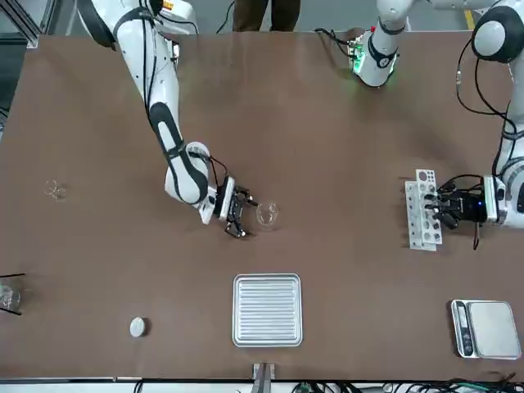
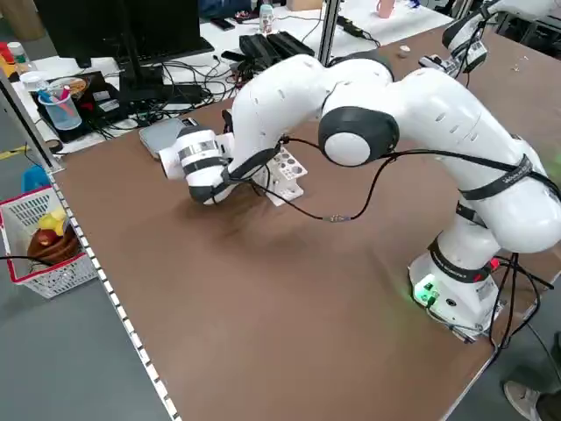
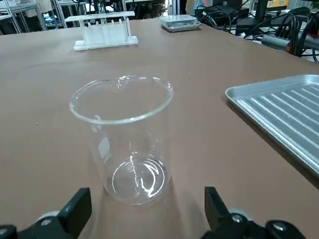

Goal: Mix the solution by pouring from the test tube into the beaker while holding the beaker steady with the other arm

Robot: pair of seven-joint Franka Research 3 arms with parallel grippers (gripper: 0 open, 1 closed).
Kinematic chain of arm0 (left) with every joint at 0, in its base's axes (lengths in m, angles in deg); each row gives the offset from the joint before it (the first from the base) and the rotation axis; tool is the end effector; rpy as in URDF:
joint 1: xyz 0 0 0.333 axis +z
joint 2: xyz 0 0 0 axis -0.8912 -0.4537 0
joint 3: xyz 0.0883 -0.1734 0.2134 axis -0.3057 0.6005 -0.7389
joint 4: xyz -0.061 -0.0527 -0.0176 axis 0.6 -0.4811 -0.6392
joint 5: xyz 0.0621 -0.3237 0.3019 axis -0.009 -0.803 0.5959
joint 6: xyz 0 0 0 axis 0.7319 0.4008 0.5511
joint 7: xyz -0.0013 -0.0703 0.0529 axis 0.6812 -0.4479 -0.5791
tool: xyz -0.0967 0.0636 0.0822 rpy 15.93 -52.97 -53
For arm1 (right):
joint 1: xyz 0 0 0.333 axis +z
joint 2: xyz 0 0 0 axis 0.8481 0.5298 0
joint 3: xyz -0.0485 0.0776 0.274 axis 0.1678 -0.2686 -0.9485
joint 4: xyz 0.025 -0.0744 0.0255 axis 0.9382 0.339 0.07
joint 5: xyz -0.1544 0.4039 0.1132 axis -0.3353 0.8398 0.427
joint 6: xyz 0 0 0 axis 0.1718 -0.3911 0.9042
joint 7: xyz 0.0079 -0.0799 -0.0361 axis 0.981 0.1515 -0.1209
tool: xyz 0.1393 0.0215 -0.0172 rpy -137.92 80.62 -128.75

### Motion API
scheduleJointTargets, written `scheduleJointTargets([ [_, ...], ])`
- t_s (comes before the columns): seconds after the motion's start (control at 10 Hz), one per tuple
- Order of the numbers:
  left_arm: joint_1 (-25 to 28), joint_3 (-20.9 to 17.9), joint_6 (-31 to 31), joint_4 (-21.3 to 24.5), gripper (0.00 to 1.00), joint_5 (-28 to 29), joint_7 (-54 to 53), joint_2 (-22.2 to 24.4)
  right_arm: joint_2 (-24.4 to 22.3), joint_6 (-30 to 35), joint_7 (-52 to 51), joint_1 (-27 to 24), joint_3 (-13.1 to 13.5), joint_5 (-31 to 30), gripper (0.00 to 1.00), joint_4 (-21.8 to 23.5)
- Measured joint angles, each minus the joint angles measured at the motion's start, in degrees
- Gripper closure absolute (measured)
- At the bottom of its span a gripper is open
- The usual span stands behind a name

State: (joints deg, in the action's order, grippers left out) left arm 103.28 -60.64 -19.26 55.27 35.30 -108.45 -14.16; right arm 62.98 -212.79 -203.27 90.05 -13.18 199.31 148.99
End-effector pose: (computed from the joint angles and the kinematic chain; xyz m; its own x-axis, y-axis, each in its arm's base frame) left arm 0.5925 0.2071 0.0985 0.0066 -0.0959 0.9954 -0.9887 0.1481 0.0209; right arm 0.5509 0.3842 0.0280 0.1452 0.4382 0.8871 0.9671 -0.2523 -0.0336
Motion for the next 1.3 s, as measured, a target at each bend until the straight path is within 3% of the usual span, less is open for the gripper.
scheduleJointTargets([
  [1.3, 0.04, 0.12, -2.31, -1.08, 0.78, -0.12, -0.01, 0.21, 1.24, -0.01, -0.11, 2.30, 0.84, 2.20, 0.00, -1.63],
])
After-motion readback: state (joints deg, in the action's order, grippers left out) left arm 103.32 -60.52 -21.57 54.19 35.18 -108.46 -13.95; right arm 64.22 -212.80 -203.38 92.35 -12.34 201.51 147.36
